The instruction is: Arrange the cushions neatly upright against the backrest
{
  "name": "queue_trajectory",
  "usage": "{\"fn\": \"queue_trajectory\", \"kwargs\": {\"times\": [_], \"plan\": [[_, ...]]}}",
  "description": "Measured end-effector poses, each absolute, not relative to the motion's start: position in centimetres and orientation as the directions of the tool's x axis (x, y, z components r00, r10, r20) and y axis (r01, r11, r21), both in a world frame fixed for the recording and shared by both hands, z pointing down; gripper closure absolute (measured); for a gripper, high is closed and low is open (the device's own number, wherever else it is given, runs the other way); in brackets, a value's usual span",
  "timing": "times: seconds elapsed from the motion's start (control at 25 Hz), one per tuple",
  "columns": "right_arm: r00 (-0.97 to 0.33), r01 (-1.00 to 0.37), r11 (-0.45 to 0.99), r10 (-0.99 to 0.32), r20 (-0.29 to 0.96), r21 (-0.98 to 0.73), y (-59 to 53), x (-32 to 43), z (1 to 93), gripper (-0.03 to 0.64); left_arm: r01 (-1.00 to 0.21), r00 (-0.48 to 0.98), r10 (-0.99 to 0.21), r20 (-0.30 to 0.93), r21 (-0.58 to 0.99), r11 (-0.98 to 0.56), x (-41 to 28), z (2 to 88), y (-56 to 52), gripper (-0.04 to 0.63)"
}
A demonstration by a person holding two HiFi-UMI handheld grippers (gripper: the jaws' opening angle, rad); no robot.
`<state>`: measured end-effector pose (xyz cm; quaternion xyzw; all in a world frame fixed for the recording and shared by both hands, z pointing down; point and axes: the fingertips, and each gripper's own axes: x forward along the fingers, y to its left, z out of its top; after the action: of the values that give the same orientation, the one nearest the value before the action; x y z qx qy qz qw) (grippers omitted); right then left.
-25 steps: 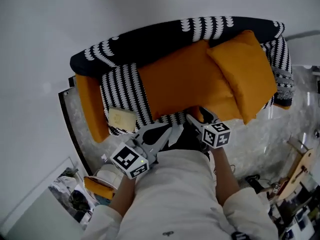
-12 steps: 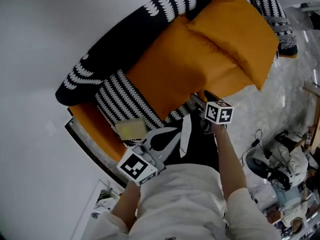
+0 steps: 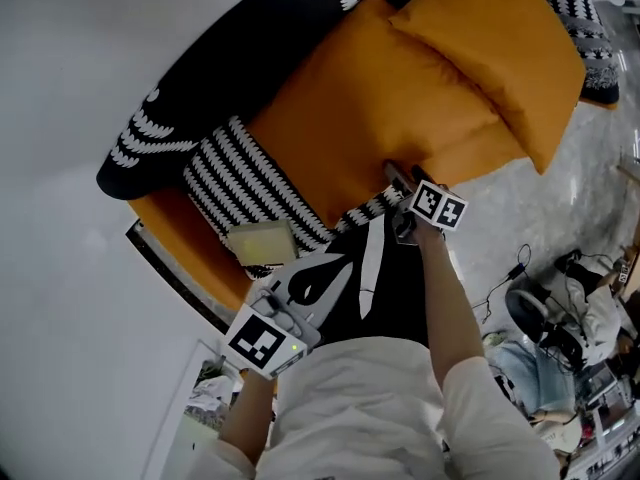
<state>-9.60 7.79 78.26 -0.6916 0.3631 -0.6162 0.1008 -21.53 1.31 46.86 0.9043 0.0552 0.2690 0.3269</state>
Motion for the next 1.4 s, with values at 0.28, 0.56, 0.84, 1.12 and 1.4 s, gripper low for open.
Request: {"fn": "queue_trajectory", "kwargs": {"times": [0.28,0.56,0.84,1.12,1.4], "plan": [[-0.13,-0.364,-0.629,-0.696,0.706,-0.687,6.5,-12.1,77.9,0.3,-0.09,0.833,0.289,0.472,0.63,-0.771,-25.7,47.0,1.7,0.586],[-0.185,-0.391,-0.569,-0.722,0.667,-0.724,6.5,-14.6,72.1,0.497,-0.105,0.834,0.277,0.478,0.63,-0.77,-25.5,43.2,3.6,0.586],[-0.188,-0.366,-0.487,-0.796,0.575,-0.793,1.2,-14.1,69.0,0.557,-0.083,0.876,0.243,0.416,0.627,-0.775,-23.4,44.6,1.5,0.586],[-0.188,-0.34,-0.456,-0.824,0.534,-0.823,-3.6,-15.5,63.9,0.588,-0.097,0.931,0.141,0.336,0.602,-0.792,-25.3,43.7,-0.8,0.586],[-0.198,-0.27,-0.498,-0.809,0.553,-0.824,-4.5,-19.8,60.0,0.592,-0.154,0.962,0.016,0.273,0.588,-0.794,-28.8,40.8,-3.8,0.586]]}}
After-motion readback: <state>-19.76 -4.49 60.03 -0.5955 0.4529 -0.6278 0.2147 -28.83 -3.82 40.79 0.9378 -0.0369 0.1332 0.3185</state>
